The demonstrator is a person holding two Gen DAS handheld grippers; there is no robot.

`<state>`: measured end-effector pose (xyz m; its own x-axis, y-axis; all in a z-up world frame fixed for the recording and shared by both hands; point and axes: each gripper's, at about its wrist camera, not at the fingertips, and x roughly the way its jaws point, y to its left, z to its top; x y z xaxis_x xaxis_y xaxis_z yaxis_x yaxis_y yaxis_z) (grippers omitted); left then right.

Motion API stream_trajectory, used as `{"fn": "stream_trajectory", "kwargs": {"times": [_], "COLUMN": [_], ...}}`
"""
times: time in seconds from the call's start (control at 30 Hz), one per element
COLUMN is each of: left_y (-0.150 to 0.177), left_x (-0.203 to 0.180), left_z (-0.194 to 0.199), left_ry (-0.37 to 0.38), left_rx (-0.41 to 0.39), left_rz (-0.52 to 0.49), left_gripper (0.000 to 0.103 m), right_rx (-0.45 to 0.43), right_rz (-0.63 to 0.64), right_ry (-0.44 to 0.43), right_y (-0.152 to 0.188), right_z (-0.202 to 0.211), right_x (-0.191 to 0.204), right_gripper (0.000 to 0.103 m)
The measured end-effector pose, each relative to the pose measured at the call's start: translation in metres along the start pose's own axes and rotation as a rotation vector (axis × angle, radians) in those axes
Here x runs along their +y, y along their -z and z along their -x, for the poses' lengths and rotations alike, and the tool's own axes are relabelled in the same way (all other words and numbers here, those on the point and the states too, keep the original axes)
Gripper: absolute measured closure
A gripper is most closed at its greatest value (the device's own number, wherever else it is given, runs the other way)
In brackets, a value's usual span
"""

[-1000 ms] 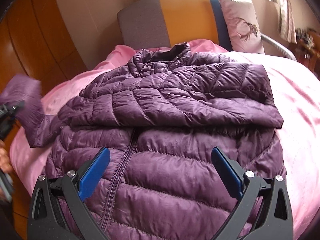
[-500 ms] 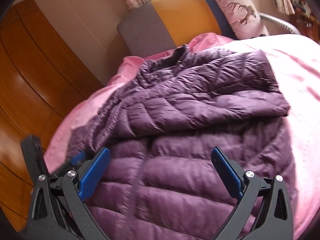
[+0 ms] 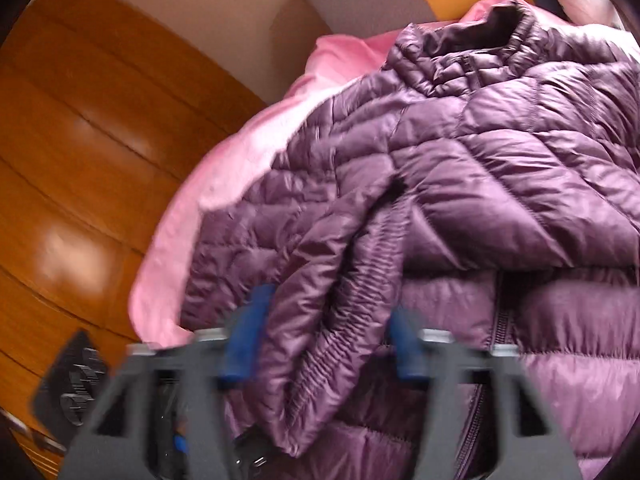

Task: Fold large clothes
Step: 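Grasp the sleeve with the right tool and fold it across the jacket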

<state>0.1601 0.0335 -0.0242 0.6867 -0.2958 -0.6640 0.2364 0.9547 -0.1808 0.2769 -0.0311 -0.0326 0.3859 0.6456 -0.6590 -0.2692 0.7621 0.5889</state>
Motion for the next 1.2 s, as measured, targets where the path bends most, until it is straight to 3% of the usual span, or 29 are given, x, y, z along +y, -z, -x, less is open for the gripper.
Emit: {"fn": "stream_trajectory", "kwargs": {"times": [0.03, 0.17, 0.27, 0.4, 0.53, 0.67, 0.8, 0.9, 1.03, 1.2], "left_y": [0.002, 0.017, 0.023, 0.010, -0.015, -0.031, -0.046, -0.051, -0.047, -0.042], "left_x": [0.001, 0.011, 0.018, 0.038, 0.068, 0.091, 0.093, 0.094, 0.101, 0.101], "left_z": [0.005, 0.030, 0.031, 0.019, 0.004, -0.011, -0.028, -0.042, -0.059, -0.065], "left_ry": [0.000, 0.064, 0.063, 0.004, -0.127, -0.188, -0.221, -0.293, -0.317, -0.337], "left_rx": [-0.009, -0.041, -0.023, -0.018, -0.002, 0.024, 0.032, 0.053, 0.113, 0.126], "left_rz": [0.008, 0.067, 0.095, 0.184, 0.309, 0.412, 0.401, 0.361, 0.373, 0.358], "left_gripper": [0.022, 0.022, 0.023, 0.023, 0.023, 0.023, 0.023, 0.023, 0.023, 0.026], "right_rx": [-0.001, -0.055, -0.142, -0.265, -0.367, -0.431, -0.453, -0.459, -0.419, -0.338], "right_rz": [0.037, 0.181, 0.237, 0.273, 0.237, 0.158, 0.079, 0.015, -0.107, -0.248], "right_ry": [0.020, 0.077, 0.068, 0.087, 0.096, 0.102, 0.133, 0.180, 0.253, 0.330], "right_y": [-0.001, -0.015, -0.036, -0.068, -0.086, -0.095, -0.100, -0.094, -0.078, -0.052], "right_z": [0.002, 0.022, 0.049, 0.086, 0.119, 0.144, 0.159, 0.170, 0.166, 0.147], "right_x": [0.006, 0.039, 0.060, 0.079, 0.073, 0.043, 0.006, -0.029, -0.088, -0.151], "right_gripper": [0.086, 0.091, 0.092, 0.092, 0.092, 0.092, 0.092, 0.092, 0.092, 0.093]}}
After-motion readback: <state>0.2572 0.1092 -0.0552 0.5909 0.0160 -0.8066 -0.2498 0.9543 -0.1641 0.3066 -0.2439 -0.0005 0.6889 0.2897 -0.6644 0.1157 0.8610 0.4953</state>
